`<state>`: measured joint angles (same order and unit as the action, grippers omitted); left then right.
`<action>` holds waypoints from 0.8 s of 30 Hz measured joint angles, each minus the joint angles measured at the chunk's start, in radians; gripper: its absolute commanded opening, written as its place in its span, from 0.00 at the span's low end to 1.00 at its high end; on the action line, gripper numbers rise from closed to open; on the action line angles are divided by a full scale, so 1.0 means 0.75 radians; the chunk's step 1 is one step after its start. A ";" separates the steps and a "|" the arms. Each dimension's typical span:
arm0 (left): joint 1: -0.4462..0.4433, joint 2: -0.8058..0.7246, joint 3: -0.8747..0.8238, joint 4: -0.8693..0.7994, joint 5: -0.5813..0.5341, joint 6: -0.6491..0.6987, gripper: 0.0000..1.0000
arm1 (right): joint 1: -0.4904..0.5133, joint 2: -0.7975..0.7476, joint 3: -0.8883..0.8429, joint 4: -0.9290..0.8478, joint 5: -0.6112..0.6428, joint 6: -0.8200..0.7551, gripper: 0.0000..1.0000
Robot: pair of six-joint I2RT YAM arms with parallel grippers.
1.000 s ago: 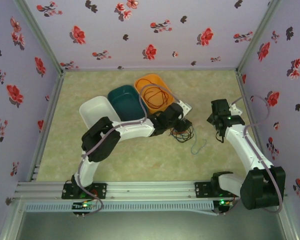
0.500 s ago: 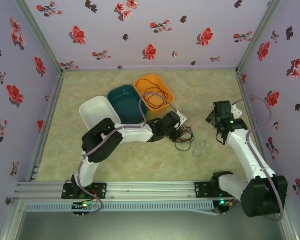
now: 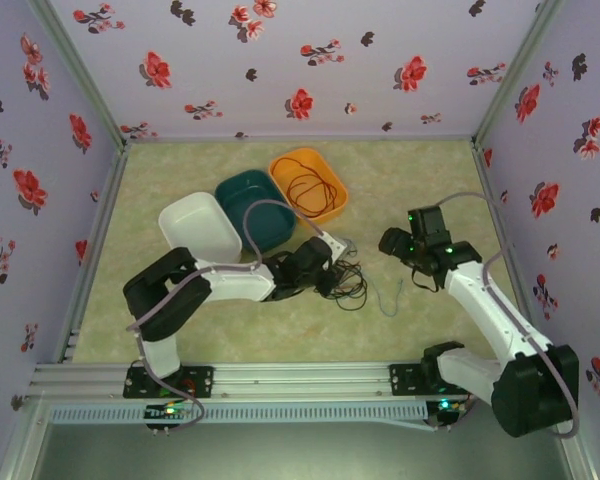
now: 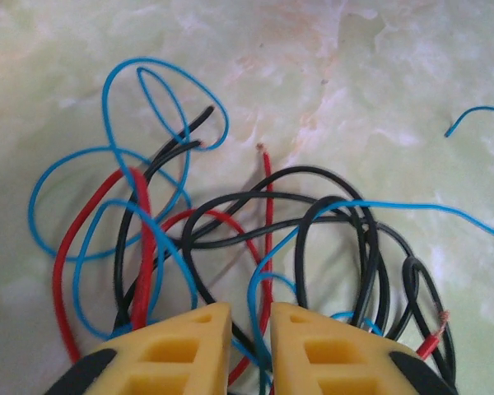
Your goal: Untangle the cables
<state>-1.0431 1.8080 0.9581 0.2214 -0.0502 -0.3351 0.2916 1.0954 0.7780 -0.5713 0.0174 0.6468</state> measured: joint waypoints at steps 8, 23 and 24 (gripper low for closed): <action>0.013 -0.185 -0.184 0.138 -0.082 -0.099 0.58 | 0.131 0.145 0.089 0.030 -0.104 -0.006 0.64; 0.016 -0.488 -0.477 0.374 -0.454 -0.161 0.93 | 0.366 0.477 0.419 -0.063 0.002 -0.049 0.39; 0.016 -0.488 -0.479 0.372 -0.463 -0.166 0.96 | 0.371 0.490 0.419 -0.063 -0.001 -0.045 0.37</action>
<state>-1.0309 1.4418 0.5987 0.5007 -0.3977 -0.4599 0.5697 1.4628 1.0920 -0.6186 0.0166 0.6132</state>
